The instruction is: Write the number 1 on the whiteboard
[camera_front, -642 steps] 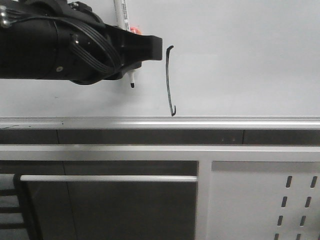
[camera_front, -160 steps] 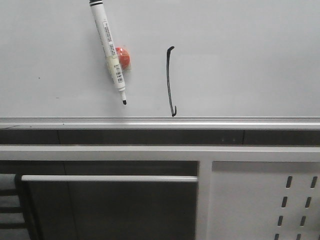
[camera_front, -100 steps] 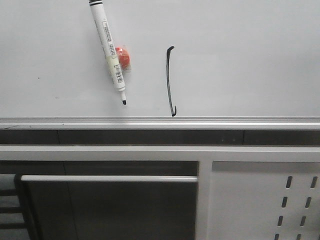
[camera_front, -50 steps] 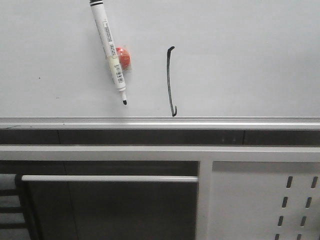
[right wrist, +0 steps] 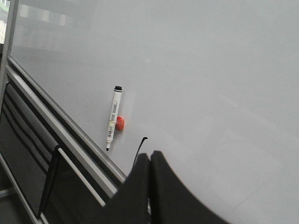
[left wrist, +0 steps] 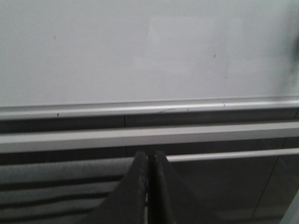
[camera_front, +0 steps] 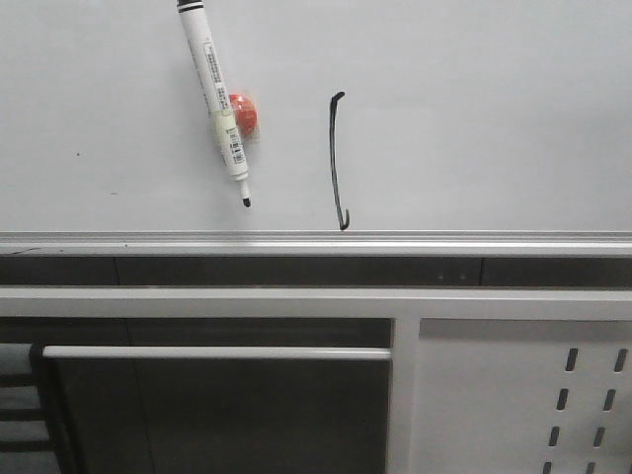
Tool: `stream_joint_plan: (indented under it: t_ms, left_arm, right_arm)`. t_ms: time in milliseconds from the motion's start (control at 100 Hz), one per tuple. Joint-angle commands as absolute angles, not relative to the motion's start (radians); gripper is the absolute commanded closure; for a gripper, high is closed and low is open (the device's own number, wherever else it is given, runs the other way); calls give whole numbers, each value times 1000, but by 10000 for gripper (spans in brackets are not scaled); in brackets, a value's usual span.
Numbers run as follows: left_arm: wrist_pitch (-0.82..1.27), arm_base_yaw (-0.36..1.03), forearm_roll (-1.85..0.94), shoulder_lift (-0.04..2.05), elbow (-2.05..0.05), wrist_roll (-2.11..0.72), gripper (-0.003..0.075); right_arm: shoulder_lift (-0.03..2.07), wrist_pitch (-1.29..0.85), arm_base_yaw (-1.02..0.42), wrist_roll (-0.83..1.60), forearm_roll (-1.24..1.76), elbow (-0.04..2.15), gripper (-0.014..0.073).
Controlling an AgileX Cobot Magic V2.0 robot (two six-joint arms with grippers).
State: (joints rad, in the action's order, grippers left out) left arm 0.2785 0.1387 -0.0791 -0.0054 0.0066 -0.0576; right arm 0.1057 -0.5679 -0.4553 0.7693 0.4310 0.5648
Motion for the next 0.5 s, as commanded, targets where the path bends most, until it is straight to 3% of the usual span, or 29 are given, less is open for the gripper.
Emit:
stream_joint_plan:
  t_ms: [0, 490]
  left_arm:
    - [275, 116, -71, -30, 28, -36, 738]
    - [277, 53, -104, -33, 28, -36, 738]
  right_arm:
    - [119, -493, -447, 769, 437, 583, 664]
    - [119, -493, -447, 769, 437, 583, 664]
